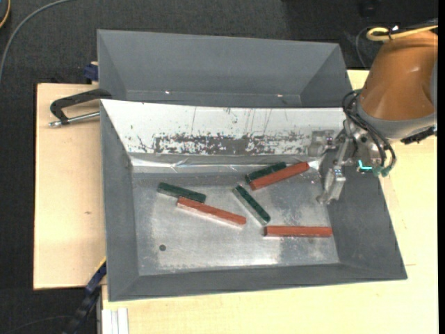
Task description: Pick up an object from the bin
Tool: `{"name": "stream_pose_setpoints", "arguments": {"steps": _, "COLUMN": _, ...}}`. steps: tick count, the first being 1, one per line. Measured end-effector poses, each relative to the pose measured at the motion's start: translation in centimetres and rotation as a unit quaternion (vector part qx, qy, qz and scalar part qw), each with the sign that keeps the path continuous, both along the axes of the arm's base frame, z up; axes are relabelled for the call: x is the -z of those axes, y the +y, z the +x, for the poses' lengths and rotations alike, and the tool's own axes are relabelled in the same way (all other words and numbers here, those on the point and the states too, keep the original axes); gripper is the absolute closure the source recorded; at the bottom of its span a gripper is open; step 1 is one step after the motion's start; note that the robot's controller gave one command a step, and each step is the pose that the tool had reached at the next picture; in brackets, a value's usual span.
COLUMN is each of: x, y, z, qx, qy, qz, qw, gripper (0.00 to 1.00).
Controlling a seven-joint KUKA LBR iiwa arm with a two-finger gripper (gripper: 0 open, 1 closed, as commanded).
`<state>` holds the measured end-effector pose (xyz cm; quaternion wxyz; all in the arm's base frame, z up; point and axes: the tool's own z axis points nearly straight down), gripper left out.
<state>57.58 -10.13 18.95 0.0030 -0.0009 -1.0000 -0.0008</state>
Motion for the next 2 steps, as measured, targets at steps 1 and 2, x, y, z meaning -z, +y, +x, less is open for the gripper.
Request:
{"name": "stream_pose_setpoints", "arguments": {"steps": 1, "x": 11.9, "y": -3.4, "z": -5.0, "qx": -0.085, "qy": -0.0027, "qz": 0.0, "qw": 0.9964, "gripper": 0.0}}
{"name": "stream_pose_setpoints", "arguments": {"steps": 2, "x": 11.9, "y": -0.3, "z": -7.1, "qx": -0.112, "qy": -0.0023, "qz": 0.001, "qw": 0.9937, "gripper": 0.0}}
